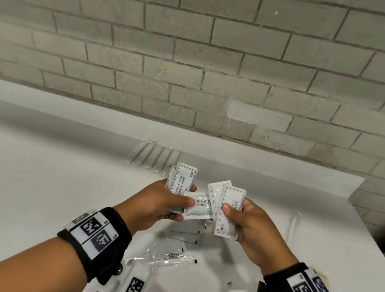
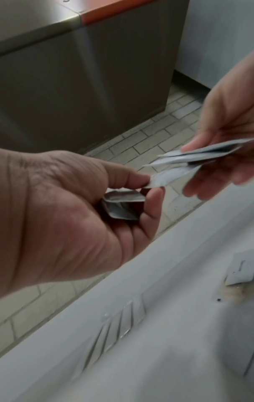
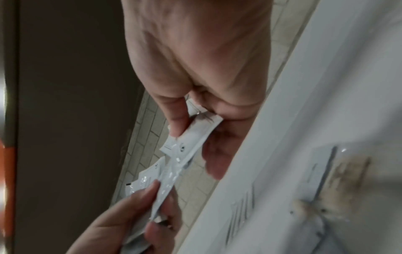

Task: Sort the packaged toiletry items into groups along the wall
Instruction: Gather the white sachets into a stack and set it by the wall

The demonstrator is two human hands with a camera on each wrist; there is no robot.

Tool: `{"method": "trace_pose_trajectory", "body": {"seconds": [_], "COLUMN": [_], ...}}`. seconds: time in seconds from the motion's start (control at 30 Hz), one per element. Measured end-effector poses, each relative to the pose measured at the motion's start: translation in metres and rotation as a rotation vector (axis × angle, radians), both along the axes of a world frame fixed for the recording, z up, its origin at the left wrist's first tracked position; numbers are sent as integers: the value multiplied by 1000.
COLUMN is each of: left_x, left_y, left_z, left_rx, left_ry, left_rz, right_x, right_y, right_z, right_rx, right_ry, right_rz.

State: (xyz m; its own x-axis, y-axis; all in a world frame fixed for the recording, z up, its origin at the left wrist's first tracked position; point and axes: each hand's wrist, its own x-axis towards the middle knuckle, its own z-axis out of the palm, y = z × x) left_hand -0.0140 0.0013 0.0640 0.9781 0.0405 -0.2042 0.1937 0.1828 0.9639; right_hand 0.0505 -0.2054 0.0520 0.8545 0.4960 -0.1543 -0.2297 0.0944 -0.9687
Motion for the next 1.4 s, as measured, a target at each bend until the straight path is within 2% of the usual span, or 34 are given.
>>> {"method": "trace_pose_trajectory", "body": {"seconds": [0.1, 0.17, 0.27, 0.33, 0.37, 0.47, 0.53, 0.6, 0.7, 0.8, 0.93, 1.03, 1.1, 1.23, 1.3, 1.4], "left_x": [0, 2, 5, 6, 7, 3, 0, -3, -5, -2, -2, -6, -5, 2, 5, 8], "left_y": [4, 4, -4, -9, -10, -7, -2, 1, -1, -7, -3, 8, 9, -6, -10, -2], "left_z": [2, 4, 8, 8, 8, 4, 3, 5, 11, 13, 13, 8, 6, 7, 5, -3], "left_rx": [77, 118, 120, 116, 103, -9, -35, 15, 162, 235, 202, 260, 275, 282, 298, 221], "left_ry": [34, 46, 37, 24, 25, 82, 118, 151, 171, 114, 45, 37, 41, 2, 50, 197], "left_rz": [-4, -47, -108, -115, -107, -55, -77, -140, -279, -308, -225, -174, -194, -240, -148, 26], "right_x": [7, 13, 8, 3, 0, -8, -9, -6, 7, 10, 2, -4, -6, -7, -7, -3], "right_y": [-13, -19, -10, 0, 2, -4, -12, -17, -16, -4, -1, -10, -10, 6, 5, -10], "right_z": [5, 21, 36, 28, 19, -5, -7, 4, 32, 44, 17, 9, 17, 20, 13, 4], "right_rx": [-37, -118, -367, -569, -601, -548, -380, -232, -115, -153, -321, -419, -423, -552, -491, -227], "right_ry": [-113, -238, -372, -459, -443, -329, -228, -178, -242, -263, -260, -245, -288, -428, -359, -171], "right_rz": [-51, -18, 186, 225, 217, 216, 175, 100, 89, 158, 111, 179, 225, 330, 265, 124]}}
